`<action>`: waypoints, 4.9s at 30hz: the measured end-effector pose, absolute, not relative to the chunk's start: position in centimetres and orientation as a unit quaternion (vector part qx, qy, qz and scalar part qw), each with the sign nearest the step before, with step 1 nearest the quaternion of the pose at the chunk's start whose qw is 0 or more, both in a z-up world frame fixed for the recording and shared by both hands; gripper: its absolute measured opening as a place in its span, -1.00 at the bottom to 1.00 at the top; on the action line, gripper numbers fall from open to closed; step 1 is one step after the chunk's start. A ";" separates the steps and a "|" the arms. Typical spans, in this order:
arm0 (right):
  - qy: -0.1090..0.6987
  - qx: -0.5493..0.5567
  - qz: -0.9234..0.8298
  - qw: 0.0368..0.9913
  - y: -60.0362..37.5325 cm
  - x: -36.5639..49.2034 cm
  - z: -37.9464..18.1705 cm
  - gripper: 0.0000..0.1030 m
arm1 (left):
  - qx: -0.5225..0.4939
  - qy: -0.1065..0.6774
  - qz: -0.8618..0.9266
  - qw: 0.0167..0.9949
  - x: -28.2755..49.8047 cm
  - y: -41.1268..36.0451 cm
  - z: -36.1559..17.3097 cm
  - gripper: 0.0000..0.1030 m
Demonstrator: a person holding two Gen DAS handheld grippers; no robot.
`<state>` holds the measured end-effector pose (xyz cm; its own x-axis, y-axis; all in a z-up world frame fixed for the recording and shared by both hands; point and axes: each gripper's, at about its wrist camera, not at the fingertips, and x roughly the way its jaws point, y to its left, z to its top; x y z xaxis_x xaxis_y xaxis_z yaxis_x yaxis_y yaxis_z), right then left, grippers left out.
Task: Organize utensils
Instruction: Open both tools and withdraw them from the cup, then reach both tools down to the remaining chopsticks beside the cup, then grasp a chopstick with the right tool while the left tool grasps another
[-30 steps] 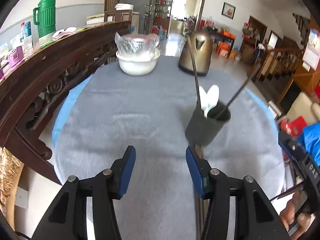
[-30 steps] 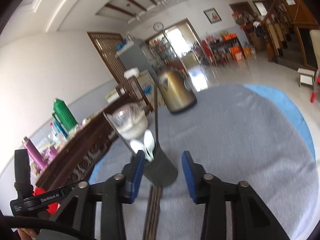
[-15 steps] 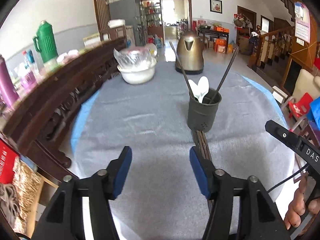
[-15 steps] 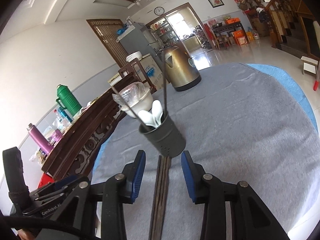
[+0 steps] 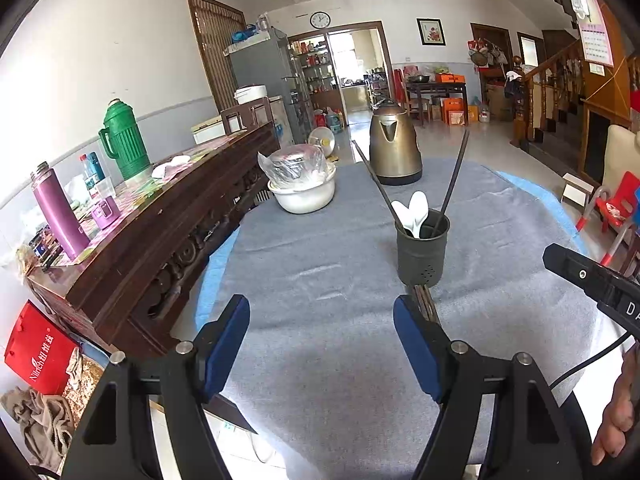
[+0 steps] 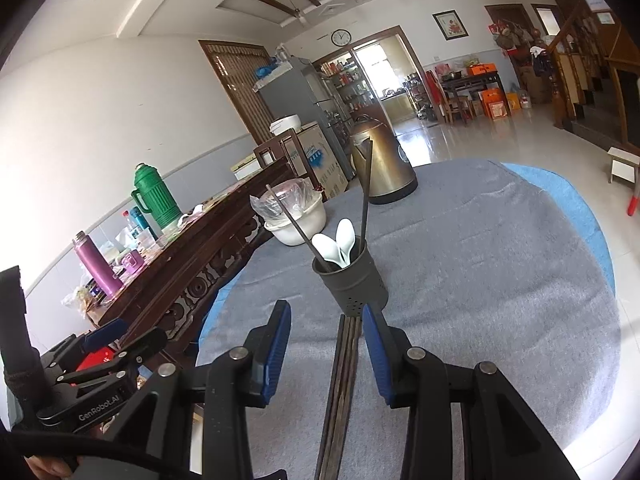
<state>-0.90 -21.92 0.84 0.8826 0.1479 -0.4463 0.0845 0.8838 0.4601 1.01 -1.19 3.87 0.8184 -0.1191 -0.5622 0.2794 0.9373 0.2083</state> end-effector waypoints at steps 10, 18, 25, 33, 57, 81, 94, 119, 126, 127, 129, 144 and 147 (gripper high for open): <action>0.251 0.235 0.024 0.939 -21.4 -0.8 0.1 -0.21 | 0.145 0.288 -0.099 0.941 0.9 -1.2 3.4 0.46; 0.272 0.231 0.029 0.934 -20.8 -0.3 -1.1 -0.21 | 0.142 0.307 -0.099 0.936 1.5 -1.0 2.2 0.46; 0.292 0.239 0.032 0.926 -20.5 0.7 -2.6 -0.21 | 0.140 0.326 -0.097 0.930 2.4 -0.6 0.8 0.46; 0.326 0.233 0.029 0.916 -20.1 2.2 -5.1 -0.22 | 0.127 0.358 -0.098 0.920 4.3 -0.4 -1.6 0.46; 0.437 0.163 -0.015 0.884 -17.4 10.6 -13.2 -0.45 | 0.084 0.453 -0.100 0.882 10.7 0.2 -9.1 0.46; 0.410 0.319 0.105 0.848 -26.6 6.3 -12.5 -0.47 | 0.093 0.493 -0.163 0.850 11.3 -6.5 -10.7 0.46; 0.342 0.315 0.117 0.877 -28.5 2.8 -7.7 -0.47 | 0.114 0.475 -0.149 0.860 11.0 -6.3 -9.4 0.46; 0.455 0.230 0.043 0.859 -26.8 12.6 -11.0 -0.47 | 0.100 0.490 -0.144 0.854 14.7 -6.1 -10.6 0.46; 0.486 0.247 0.038 0.838 -26.4 15.4 -13.5 -0.49 | 0.066 0.511 -0.162 0.842 16.6 -6.6 -11.1 0.17; 0.485 0.250 0.039 0.837 -26.3 15.7 -13.5 -0.49 | 0.061 0.514 -0.165 0.840 17.0 -6.7 -11.2 0.15; 0.490 0.249 0.034 0.835 -26.2 16.2 -13.6 -0.49 | 0.052 0.516 -0.165 0.839 17.7 -6.8 -11.3 0.15; 0.472 0.219 0.009 0.854 -25.5 15.7 -13.7 -0.81 | 0.008 0.549 -0.222 0.805 22.2 -9.1 -13.1 -0.34; 0.462 0.232 0.013 0.856 -25.9 14.6 -13.4 -0.82 | 0.024 0.539 -0.226 0.811 22.0 -9.7 -13.2 -0.35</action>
<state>14.56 -25.91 -13.39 0.5723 0.2363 -0.7853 0.1932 0.8918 0.4092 22.01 -9.74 -13.22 0.3172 -0.3403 -0.8852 0.3924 0.8968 -0.2041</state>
